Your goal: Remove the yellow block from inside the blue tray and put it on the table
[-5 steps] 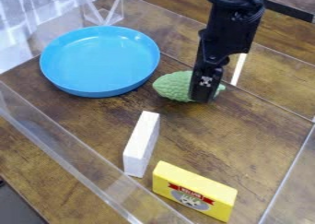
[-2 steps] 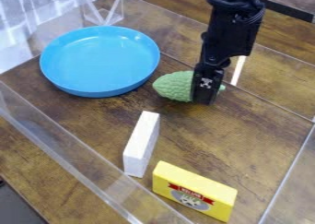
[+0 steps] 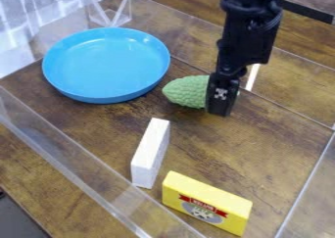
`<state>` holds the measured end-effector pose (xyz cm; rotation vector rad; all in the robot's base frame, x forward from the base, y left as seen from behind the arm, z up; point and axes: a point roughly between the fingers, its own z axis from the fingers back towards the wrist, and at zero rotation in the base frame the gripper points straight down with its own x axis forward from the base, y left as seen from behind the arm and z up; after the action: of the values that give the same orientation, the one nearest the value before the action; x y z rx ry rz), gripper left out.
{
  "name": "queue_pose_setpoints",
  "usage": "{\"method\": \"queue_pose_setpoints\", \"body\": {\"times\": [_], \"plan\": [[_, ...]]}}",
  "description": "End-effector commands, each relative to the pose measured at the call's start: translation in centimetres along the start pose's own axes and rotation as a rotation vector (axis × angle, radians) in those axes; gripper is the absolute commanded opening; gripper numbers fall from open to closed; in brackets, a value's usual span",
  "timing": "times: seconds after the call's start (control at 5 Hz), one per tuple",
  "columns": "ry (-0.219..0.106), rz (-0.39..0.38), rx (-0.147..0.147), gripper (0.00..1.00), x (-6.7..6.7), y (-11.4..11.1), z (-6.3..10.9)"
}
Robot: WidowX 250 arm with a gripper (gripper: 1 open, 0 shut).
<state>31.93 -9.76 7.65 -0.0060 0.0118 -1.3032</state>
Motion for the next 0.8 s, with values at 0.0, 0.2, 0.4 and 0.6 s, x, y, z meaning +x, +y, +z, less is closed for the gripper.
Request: {"method": "queue_pose_setpoints", "body": {"times": [0.0,0.2,0.4,0.6], "plan": [[-0.023,-0.024,0.024,1.0,-1.7,1.1,-0.6],[-0.027,-0.074,0.026,1.0,-3.0,1.2,-2.6],[-0.024,-0.086,0.034,1.0,-2.3,0.8,-4.3],[-0.016,-0.093,0.04,0.0,-1.1,-0.4,-4.5]]}}
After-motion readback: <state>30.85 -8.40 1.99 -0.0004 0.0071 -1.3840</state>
